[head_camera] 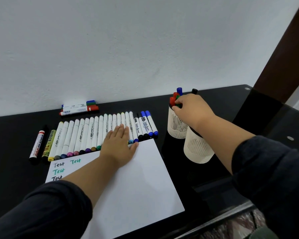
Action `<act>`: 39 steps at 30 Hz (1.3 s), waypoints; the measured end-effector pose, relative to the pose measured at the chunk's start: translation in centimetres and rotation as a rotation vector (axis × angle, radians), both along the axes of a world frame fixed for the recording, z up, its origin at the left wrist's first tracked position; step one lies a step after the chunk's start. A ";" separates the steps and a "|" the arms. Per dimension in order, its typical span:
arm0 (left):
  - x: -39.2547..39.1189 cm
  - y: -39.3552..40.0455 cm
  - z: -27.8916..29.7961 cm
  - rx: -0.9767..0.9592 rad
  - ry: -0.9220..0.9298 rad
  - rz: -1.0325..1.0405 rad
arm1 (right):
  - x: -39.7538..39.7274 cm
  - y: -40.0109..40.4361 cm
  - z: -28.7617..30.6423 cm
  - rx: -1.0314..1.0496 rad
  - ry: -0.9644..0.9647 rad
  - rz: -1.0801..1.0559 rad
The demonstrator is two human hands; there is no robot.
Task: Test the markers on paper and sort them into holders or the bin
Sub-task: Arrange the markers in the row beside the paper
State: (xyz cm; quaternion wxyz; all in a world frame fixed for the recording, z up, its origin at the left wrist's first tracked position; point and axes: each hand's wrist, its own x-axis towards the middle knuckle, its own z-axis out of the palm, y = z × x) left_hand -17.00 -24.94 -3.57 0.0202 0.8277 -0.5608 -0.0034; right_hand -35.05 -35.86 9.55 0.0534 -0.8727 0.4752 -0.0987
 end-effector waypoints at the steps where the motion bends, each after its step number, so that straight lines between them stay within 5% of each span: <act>1: -0.1 0.0 0.2 0.015 -0.018 -0.008 | 0.0 0.0 0.0 -0.024 0.020 0.008; 13: 4.5 2.8 3.6 0.075 -0.108 -0.025 | 3.0 2.0 2.2 -0.288 0.159 0.225; 39: 14.6 10.4 -0.1 -0.094 0.100 0.094 | 24.8 2.9 -5.7 -0.328 0.228 0.638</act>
